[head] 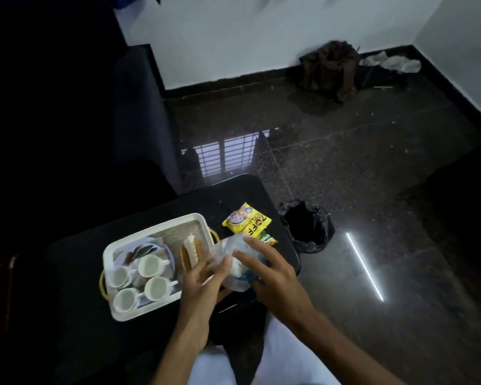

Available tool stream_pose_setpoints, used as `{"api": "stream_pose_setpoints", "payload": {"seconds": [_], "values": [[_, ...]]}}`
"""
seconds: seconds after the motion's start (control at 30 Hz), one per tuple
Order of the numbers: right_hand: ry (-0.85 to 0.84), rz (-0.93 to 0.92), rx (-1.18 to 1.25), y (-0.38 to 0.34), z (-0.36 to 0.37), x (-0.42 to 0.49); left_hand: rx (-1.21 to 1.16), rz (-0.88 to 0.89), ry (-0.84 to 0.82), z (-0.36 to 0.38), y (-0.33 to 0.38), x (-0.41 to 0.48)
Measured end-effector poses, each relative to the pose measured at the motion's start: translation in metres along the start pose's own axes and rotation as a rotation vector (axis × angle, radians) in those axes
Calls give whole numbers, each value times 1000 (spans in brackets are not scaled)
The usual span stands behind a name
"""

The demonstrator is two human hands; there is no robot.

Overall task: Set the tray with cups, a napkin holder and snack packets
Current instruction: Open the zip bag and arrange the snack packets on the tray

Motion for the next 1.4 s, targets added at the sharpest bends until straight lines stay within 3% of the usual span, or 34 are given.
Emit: {"api": "stream_pose_setpoints", "payload": {"seconds": [0.17,0.3,0.4,0.63,0.8,0.9,1.17,1.4], "values": [[64,193,376,81,-47,-5,50,-22,-26,87,-7,67],[378,441,554,164,-73,-5,145,-12,-47,162,-28,131],[492,601,505,234,-84,-4,185,11,-40,217,-45,178],[340,801,317,414,-58,0,498,38,-29,307,-113,308],[357,909,150,520,-1,-19,1019,121,-39,349,-172,386],[317,944,103,563,28,-29,1184,81,-101,368,-200,419],[198,1042,15,635,66,-21,1132,-70,-119,389,-236,461],[-80,1077,6,656,85,-12,1238,-282,-394,392,-243,482]]}}
Point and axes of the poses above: each hand's wrist, its own x-axis towards the middle knuckle, its own z-axis out of the palm, y = z × x, the point moved 2 cm from there along x, towards the middle knuckle, and after that the axes turned 9 degrees about x, right-handed, at the moved point
